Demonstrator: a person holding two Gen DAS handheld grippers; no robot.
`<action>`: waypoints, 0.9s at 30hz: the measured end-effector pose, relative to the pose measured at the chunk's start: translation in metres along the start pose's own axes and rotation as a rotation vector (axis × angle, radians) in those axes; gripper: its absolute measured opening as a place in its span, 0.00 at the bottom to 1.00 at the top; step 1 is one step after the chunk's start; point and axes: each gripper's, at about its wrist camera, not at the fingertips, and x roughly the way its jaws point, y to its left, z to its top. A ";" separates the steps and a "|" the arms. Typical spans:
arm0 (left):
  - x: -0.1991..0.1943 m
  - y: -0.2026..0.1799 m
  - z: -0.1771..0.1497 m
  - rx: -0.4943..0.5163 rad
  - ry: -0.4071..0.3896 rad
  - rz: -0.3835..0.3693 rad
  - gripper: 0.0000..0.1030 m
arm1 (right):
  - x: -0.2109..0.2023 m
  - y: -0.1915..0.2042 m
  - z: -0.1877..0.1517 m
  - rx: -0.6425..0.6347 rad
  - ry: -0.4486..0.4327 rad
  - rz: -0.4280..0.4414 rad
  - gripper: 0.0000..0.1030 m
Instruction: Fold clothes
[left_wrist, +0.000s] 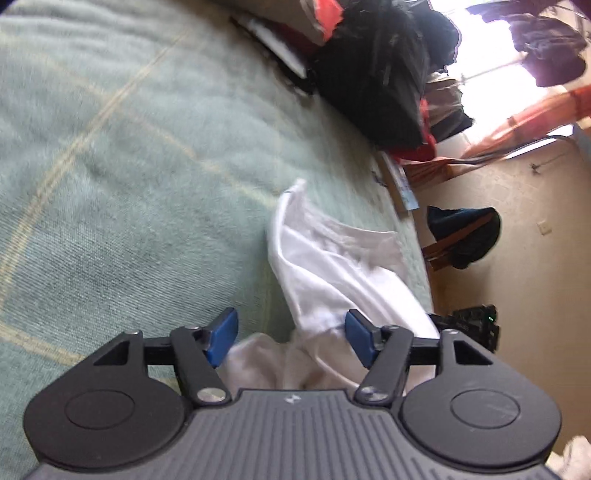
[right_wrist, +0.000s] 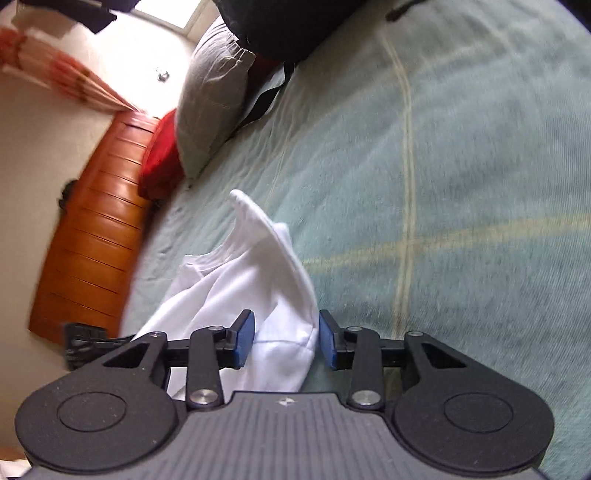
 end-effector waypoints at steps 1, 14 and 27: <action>0.006 0.003 0.002 -0.017 -0.002 -0.014 0.60 | 0.003 0.000 0.000 0.007 0.003 0.013 0.43; 0.035 0.014 -0.007 -0.083 -0.047 -0.080 0.20 | 0.045 0.006 0.014 0.007 0.060 0.074 0.31; 0.014 -0.067 0.048 0.251 -0.146 0.113 0.00 | 0.029 0.088 0.031 -0.300 -0.067 -0.161 0.11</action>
